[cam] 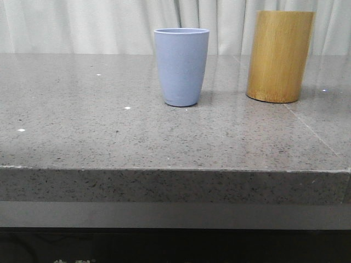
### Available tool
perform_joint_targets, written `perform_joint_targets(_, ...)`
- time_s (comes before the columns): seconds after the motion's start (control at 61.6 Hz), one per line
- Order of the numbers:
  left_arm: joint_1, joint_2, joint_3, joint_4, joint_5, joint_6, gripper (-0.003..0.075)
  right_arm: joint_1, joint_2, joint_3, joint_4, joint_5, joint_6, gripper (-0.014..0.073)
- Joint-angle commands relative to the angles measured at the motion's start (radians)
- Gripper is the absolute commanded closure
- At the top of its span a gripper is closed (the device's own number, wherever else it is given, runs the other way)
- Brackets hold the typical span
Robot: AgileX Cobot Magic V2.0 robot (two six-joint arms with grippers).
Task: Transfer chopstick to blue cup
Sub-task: 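Lift the pink stick and move it over the blue cup, then lower the pink stick into the blue cup and open the right gripper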
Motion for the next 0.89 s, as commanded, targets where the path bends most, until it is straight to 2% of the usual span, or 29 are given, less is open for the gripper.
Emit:
perform_joint_targets(0.0,0.002,-0.009,-0.022,-0.015,-0.089,-0.011,0.0372,0.075,-0.005,-0.029,-0.030,-0.081,-0.013,0.0659)
perform_joint_targets(0.195,0.002,-0.009,-0.022,-0.015,-0.091,-0.011,0.0372,0.186,0.092,-0.029,-0.112,-0.099,-0.013,0.0659)
perform_joint_targets(0.471,0.002,-0.009,-0.022,-0.015,-0.091,-0.011,0.0372,0.204,0.193,-0.029,-0.133,-0.128,-0.013,0.0643)
perform_joint_targets(0.584,0.002,-0.009,-0.022,-0.015,-0.091,-0.011,0.0372,0.204,0.197,-0.029,-0.137,-0.134,-0.013,0.0515)
perform_joint_targets(0.665,0.002,-0.009,-0.022,-0.015,-0.091,-0.011,0.0372,0.204,0.191,-0.029,-0.139,-0.133,-0.013,0.0381)
perform_joint_targets(0.747,0.002,-0.009,-0.022,-0.015,-0.091,-0.011,0.0372,0.204,0.177,-0.033,-0.152,-0.133,-0.012,0.0297)
perform_joint_targets(0.876,0.002,-0.009,-0.022,-0.015,-0.091,-0.011,0.0372,0.204,0.126,-0.033,-0.221,-0.117,0.029,0.0282)
